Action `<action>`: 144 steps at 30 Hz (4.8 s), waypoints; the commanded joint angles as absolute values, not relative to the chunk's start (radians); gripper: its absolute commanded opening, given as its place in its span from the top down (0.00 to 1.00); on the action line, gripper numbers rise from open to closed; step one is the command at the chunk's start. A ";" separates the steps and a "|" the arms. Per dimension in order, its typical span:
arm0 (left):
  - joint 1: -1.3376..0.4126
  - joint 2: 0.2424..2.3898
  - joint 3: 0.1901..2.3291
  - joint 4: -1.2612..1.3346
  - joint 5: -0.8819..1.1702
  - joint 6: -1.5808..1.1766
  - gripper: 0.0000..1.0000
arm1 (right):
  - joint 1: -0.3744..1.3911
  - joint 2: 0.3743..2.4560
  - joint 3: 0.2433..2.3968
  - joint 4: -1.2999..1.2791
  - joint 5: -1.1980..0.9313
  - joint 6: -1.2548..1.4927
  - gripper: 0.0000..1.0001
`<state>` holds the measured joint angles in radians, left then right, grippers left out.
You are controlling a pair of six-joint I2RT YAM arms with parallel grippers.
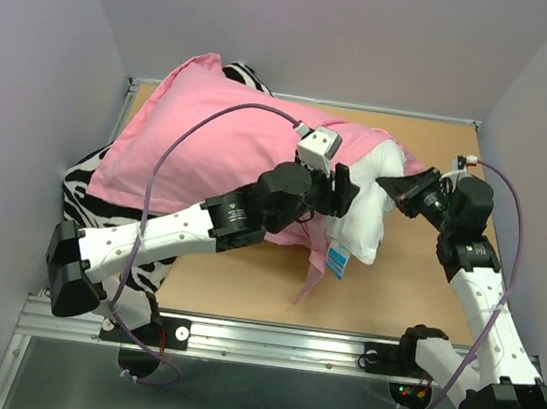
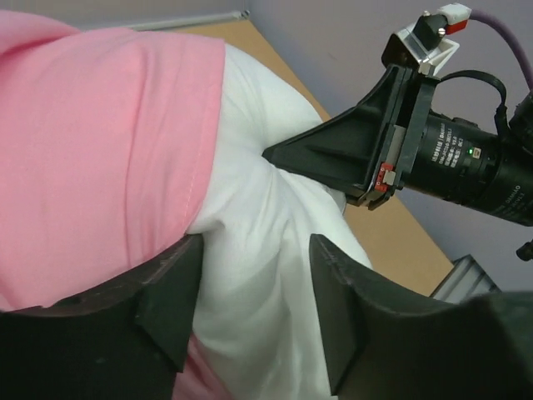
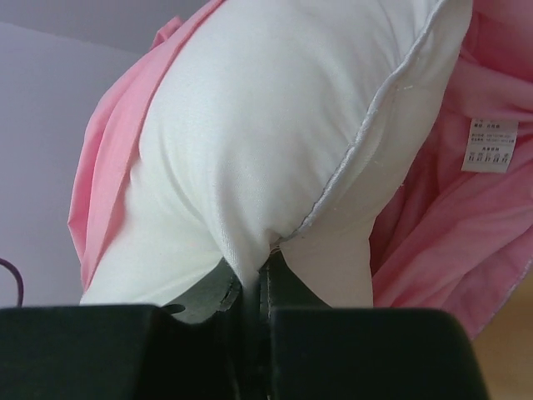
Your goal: Remove the pillowcase from the pillow
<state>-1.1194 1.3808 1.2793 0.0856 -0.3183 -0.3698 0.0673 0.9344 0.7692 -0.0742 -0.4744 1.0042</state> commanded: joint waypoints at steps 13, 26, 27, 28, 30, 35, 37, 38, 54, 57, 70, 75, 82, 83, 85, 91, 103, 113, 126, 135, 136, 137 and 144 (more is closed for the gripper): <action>-0.842 1.222 1.584 -0.205 -0.501 -0.282 0.19 | 0.077 1.101 1.498 -0.209 -0.546 0.836 0.99; -0.805 1.299 1.646 -0.168 -0.255 -0.288 0.24 | 0.075 1.172 1.638 -0.287 -0.569 0.804 0.99; -0.805 1.313 1.658 -0.185 -0.253 -0.293 0.29 | 0.077 1.180 1.688 -0.296 -0.568 0.804 0.99; -0.805 1.324 1.666 -0.193 -0.253 -0.290 0.34 | 0.077 1.190 1.713 -0.304 -0.568 0.802 0.99; -0.802 1.347 1.684 -0.224 -0.276 -0.296 0.47 | 0.078 1.218 1.767 -0.333 -0.566 0.804 0.99; -0.779 1.367 1.698 -0.271 -0.345 -0.290 0.60 | 0.077 1.256 1.902 -0.382 -0.569 0.802 0.99; -0.750 1.367 1.698 -0.287 -0.397 -0.290 0.80 | 0.077 1.261 1.925 -0.391 -0.555 0.798 0.99; -0.735 1.362 1.697 -0.291 -0.409 -0.290 0.88 | 0.077 1.261 1.954 -0.408 -0.531 0.793 1.00; -0.469 1.397 1.431 -0.104 -0.249 -0.420 1.00 | 0.078 1.308 2.453 -0.571 -0.118 0.703 0.99; -0.477 1.404 1.358 -0.016 -0.132 -0.460 1.00 | 0.078 1.318 2.485 -0.569 -0.117 0.706 0.99; -0.845 1.515 1.170 0.396 0.184 -0.543 0.98 | 0.077 1.443 2.488 -0.414 -0.267 0.839 0.99; -0.867 1.439 1.152 0.425 0.160 -0.561 0.51 | 0.078 1.494 2.393 -0.373 -0.400 0.879 0.99; -0.862 1.228 1.251 0.108 -0.226 -0.509 0.32 | 0.116 1.401 1.943 -0.224 -0.422 0.851 0.99; -0.861 1.206 1.265 0.077 -0.265 -0.508 0.30 | 0.132 1.396 1.915 -0.221 -0.414 0.841 0.99; -0.859 1.142 1.298 0.002 -0.345 -0.500 0.28 | 0.195 1.390 1.872 -0.213 -0.372 0.805 0.99; -0.859 1.098 1.494 -0.089 -0.387 -0.425 0.13 | 0.349 1.407 1.772 -0.187 -0.290 0.756 1.00; -0.884 1.204 1.646 -0.186 -0.238 -0.338 0.01 | 0.514 1.456 1.684 -0.124 -0.187 0.732 1.00; -0.881 1.151 1.585 -0.094 -0.063 -0.310 0.01 | 0.607 1.500 1.638 -0.077 -0.108 0.721 1.00; -0.861 1.207 1.623 -0.259 -0.037 -0.313 0.01 | 0.658 1.546 1.643 -0.049 -0.058 0.718 0.99; -0.859 1.137 1.441 -0.299 -0.139 -0.336 0.01 | 0.663 1.566 1.690 -0.057 -0.043 0.707 0.99; -0.859 1.132 1.427 -0.302 -0.149 -0.339 0.01 | 0.661 1.572 1.698 -0.058 -0.048 0.709 0.99; -0.856 1.126 1.411 -0.301 -0.153 -0.341 0.01 | 0.663 1.575 1.713 -0.063 -0.052 0.715 0.99; -0.740 1.127 1.289 -0.161 0.077 -0.374 0.01 | 0.670 1.577 1.733 -0.066 -0.089 0.738 0.99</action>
<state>-0.8078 1.1397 1.3586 -0.2543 -0.0731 -0.3466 0.6693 1.6035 1.6535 -0.1509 -0.0761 0.7074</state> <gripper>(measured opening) 0.986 0.101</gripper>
